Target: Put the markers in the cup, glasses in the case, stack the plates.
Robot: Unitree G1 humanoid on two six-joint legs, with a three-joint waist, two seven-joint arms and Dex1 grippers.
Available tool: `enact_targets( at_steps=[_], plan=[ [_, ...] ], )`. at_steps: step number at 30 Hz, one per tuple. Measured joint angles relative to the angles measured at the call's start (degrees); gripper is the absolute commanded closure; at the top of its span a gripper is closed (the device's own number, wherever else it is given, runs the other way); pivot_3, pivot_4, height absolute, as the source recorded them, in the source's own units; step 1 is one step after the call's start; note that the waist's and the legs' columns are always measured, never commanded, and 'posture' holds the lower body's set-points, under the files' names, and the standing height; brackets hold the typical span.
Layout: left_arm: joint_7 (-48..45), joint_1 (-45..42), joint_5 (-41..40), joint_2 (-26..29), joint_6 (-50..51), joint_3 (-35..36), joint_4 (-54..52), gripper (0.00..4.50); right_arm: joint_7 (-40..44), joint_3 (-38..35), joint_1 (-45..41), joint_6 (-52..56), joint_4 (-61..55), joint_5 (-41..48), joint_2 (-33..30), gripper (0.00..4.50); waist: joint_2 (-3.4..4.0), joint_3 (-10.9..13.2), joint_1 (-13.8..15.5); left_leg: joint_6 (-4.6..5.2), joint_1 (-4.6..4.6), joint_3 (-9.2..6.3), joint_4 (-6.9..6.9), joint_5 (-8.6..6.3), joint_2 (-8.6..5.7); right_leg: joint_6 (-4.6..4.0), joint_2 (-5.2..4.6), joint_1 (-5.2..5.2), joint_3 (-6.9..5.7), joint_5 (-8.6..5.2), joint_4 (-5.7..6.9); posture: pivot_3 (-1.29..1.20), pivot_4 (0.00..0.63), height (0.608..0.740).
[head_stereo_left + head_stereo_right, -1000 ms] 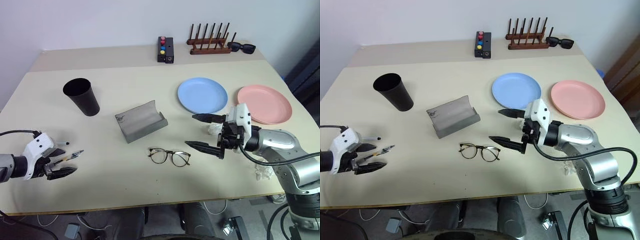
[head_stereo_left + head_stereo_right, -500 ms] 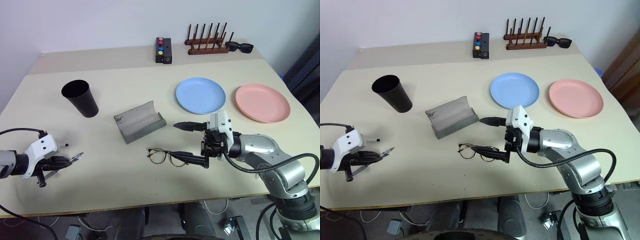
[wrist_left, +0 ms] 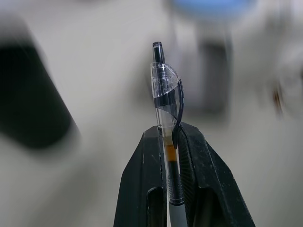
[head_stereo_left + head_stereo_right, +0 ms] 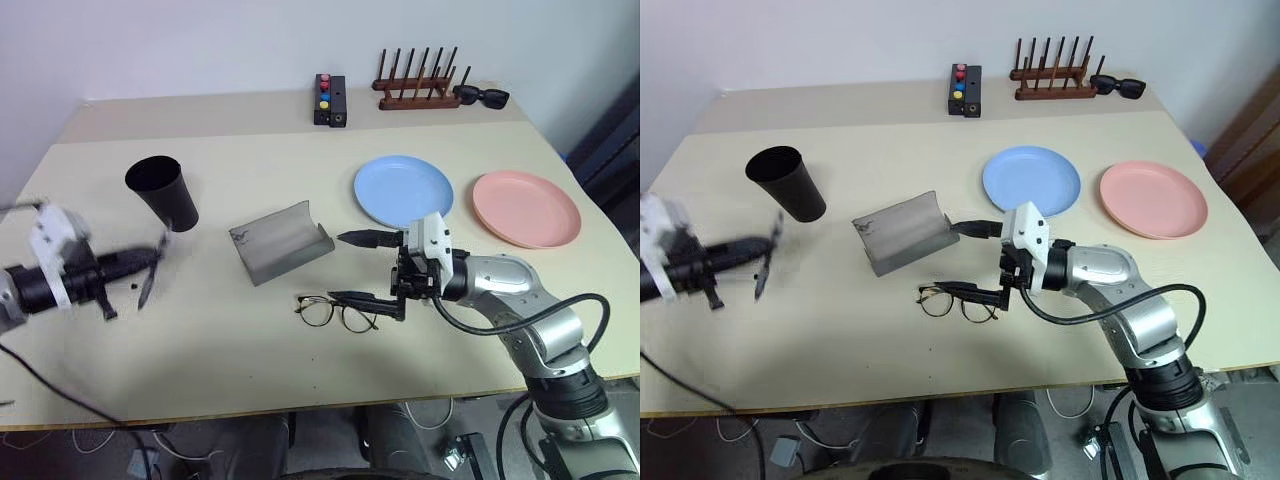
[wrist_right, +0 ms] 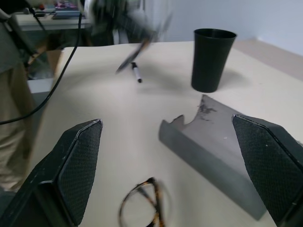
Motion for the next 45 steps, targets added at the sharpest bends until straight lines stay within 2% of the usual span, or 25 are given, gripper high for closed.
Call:
enact_targets(
  at_steps=[3,9,13,17,24,31,45],
  plan=[
    [6.5,-7.1,-0.3,-2.4,-0.9,1.0,0.2,4.46,0.4,0.7,-0.3,-1.5,1.6,-0.9,0.8,0.0,0.0,0.0,-0.1,0.0,0.03,0.0,-0.02,0.0,0.02,-0.03,0.09,0.0,0.01,0.04,0.0,0.0,0.15,0.732],
    [21.6,-22.1,9.1,-6.9,-8.5,-3.2,6.4,4.46,1.4,1.2,-0.8,-4.5,4.2,-1.7,2.3,0.0,-0.02,0.0,-0.1,-0.01,0.06,0.02,-0.02,0.01,0.04,-0.06,0.16,0.01,0.03,0.08,-0.01,0.0,0.15,0.732],
    [28.9,-25.6,17.8,-10.3,-16.7,-7.6,12.8,4.46,1.6,1.6,-0.8,-5.5,4.9,-1.8,3.2,0.0,-0.02,0.0,-0.1,-0.01,0.06,0.02,-0.03,0.01,0.04,-0.06,0.16,0.01,0.02,0.08,-0.01,0.0,0.15,0.732],
    [34.8,-26.7,23.2,-14.0,-23.6,-8.9,19.9,4.46,0.9,1.6,-0.8,-5.8,5.0,-1.7,5.1,0.0,-0.03,0.0,-0.2,-0.02,0.05,0.01,-0.03,0.01,0.04,-0.06,0.17,-0.01,0.03,0.09,0.0,0.0,0.15,0.732],
    [37.5,-28.9,25.2,-19.6,-32.2,-10.6,30.2,4.46,-2.6,3.0,-2.4,-6.7,5.1,-2.9,10.8,0.0,-0.04,0.0,0.0,-0.04,0.04,0.0,0.01,0.02,0.04,-0.05,0.17,-0.01,0.02,0.1,0.04,0.0,0.15,0.732],
    [37.7,-30.0,25.6,-22.0,-36.3,-12.5,34.7,4.46,-6.7,4.1,-4.3,-8.6,7.7,-5.1,16.9,0.0,-0.06,0.0,-0.1,-0.04,0.05,0.0,-0.02,0.02,0.04,-0.02,0.17,-0.03,0.02,0.12,0.04,0.0,0.15,0.732],
    [40.2,-26.9,25.7,-24.1,-35.5,-12.7,34.1,4.46,-7.7,4.7,-4.6,-8.6,8.0,-5.2,18.2,0.0,-0.06,0.0,-0.2,-0.04,0.05,-0.01,-0.01,0.02,0.04,-0.02,0.18,-0.04,0.02,0.12,0.06,0.0,0.15,0.732]
  ],
)
